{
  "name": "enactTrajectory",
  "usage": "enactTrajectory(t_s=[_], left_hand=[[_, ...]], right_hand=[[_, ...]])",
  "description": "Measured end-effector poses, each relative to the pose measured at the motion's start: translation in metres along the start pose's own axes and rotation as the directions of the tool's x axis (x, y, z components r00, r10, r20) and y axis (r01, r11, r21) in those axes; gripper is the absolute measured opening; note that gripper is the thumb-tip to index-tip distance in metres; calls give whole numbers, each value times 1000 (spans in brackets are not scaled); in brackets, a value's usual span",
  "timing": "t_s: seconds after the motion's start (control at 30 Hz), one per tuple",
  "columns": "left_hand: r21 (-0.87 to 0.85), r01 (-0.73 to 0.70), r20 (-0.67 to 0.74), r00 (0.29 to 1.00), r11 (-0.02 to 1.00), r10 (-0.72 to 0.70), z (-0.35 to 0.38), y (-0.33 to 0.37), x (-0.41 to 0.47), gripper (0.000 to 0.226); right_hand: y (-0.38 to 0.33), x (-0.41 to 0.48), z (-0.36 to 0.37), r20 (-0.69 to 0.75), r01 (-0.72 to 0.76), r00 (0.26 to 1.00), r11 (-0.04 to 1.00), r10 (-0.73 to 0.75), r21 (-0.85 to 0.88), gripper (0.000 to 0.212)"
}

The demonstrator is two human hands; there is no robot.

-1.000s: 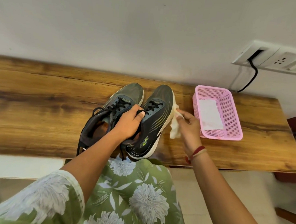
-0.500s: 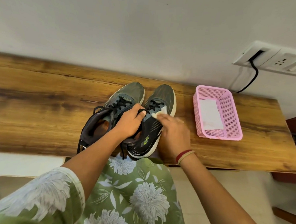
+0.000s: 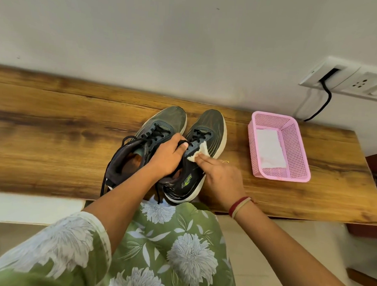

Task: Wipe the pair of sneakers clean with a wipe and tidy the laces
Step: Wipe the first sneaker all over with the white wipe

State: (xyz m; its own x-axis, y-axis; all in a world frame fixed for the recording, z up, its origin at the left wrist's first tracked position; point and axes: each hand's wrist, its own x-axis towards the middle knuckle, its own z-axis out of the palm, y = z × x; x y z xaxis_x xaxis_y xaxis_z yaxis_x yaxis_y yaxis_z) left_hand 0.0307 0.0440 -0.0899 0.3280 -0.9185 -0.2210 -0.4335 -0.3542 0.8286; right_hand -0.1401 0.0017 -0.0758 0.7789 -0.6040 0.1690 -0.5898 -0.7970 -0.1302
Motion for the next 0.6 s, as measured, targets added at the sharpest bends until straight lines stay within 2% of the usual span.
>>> enactTrajectory(t_s=[0.03,0.07,0.13,0.17,0.27,0.3,0.4,0.43,0.5,0.53,0.57,0.6], left_hand=[[1,0,2,1000,1000,0,0,0,0,20],[-1,2,7,1000,1000,-2,0,1,0,20],[-8,11,17,1000,1000,-11,0,2,0,19],[-10,10,17,1000,1000,-10,0,2,-1,19],[-13,12,14,1000,1000,-12,-1,1,0,19],[-15,14,17,1000,1000,-14,-2,1,0,19],[-11,32,30,999,999,-31,-1,3,-1,21],[-20,38,32,999,999,-37,-1,4,-1,22],[-49,70,49,997,996,-68,-2,2,2,21],[-73,99,67,993,992,-94,-3,2,4,20],[-103,131,94,988,986,-122,-5,2,6,18],[-129,165,123,981,978,-149,-6,3,9,14]], right_hand=[[3,2,-3,7,19,1000,1000,-19,-5,42],[8,6,-5,19,-32,999,999,31,12,41],[12,11,-6,-22,-205,978,978,207,42,39],[8,10,-5,-40,-213,976,976,215,42,39],[-10,2,-1,-12,-13,1000,1000,13,5,42],[-9,1,-3,11,-1,1000,1000,1,22,41],[0,3,-4,23,-280,960,954,279,112,39],[-5,1,-3,22,-291,957,949,290,125,40],[-19,-6,-6,24,-159,987,976,157,150,39],[-21,-11,-8,22,-93,996,973,90,209,38],[-20,-13,-13,34,-116,993,944,111,308,36],[-18,-13,-19,53,-225,973,873,224,432,36]])
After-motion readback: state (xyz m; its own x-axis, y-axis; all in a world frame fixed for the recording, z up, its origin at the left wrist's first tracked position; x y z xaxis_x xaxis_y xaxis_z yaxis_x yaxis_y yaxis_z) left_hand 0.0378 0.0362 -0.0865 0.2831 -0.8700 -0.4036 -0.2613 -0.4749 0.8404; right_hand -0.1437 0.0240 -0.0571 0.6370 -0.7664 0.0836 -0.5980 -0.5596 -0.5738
